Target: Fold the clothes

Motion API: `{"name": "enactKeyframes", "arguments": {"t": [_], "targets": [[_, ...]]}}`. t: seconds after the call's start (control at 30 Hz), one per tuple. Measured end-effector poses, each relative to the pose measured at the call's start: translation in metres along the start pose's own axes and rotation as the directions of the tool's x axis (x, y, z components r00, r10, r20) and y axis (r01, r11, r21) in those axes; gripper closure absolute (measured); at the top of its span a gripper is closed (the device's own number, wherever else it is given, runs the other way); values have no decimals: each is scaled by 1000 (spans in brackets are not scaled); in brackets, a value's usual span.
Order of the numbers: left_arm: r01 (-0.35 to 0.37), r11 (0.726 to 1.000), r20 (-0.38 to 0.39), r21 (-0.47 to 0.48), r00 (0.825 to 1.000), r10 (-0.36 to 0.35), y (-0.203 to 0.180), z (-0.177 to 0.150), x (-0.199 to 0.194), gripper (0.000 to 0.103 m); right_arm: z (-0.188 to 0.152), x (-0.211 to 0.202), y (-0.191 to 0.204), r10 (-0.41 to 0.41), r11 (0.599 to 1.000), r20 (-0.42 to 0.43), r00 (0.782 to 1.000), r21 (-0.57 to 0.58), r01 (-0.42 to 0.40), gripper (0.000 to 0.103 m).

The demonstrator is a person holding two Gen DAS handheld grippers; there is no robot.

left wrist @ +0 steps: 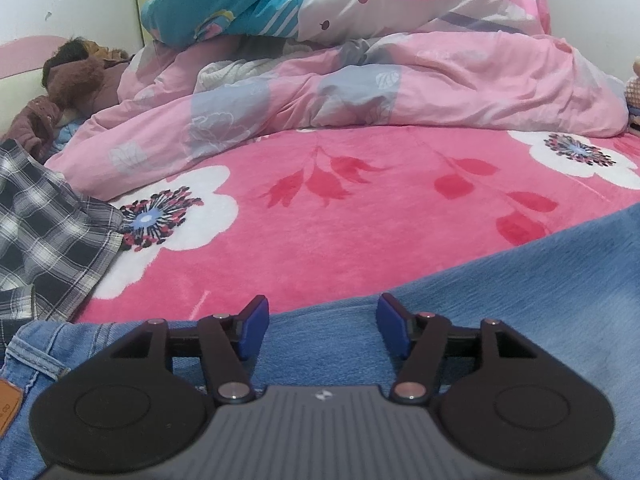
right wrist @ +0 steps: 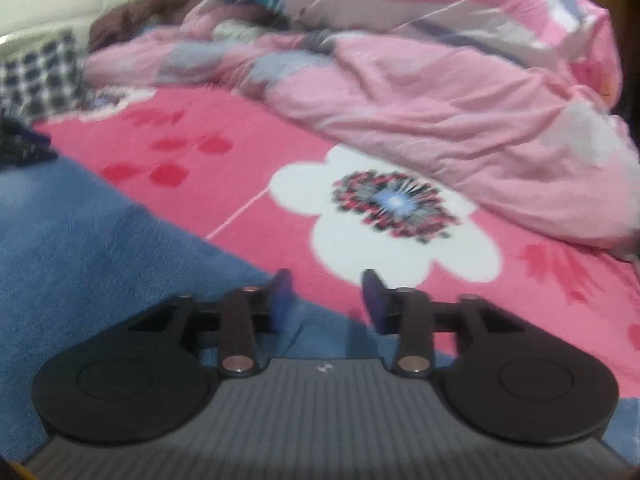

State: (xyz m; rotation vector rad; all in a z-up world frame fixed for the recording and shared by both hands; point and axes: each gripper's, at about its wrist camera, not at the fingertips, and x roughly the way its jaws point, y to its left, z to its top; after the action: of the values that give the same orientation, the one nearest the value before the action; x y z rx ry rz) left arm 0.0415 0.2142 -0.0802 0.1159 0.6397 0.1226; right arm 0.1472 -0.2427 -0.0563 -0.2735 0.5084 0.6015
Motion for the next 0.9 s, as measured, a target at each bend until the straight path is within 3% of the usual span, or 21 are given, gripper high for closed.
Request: {"name": "enactKeyframes", "arguments": {"t": [0.23,0.33,0.47,0.57,0.9], "targets": [[34,994,-68,-102,997,-41,13,21,-5,39,-10,-71,-31,-45,971,86,995,238,23,53],[63,983,-37,-172,997,-70,14,33,-17,39,-24,-108,-29,-78,955,88,993,293,49,52],[116,986,18,-119,993,-115,-14,50,-33,39,-48,-152,-11,-112,939,78,991,334,80,51],[174,983,-3,-65,985,-174,-48,60,-34,39,-65,-175,3,-137,922,78,987,375,98,50],[222,974,-83,32,972,-219,-111,44,5,53,-116,-219,19,-221,816,55,974,557,154,50]]}}
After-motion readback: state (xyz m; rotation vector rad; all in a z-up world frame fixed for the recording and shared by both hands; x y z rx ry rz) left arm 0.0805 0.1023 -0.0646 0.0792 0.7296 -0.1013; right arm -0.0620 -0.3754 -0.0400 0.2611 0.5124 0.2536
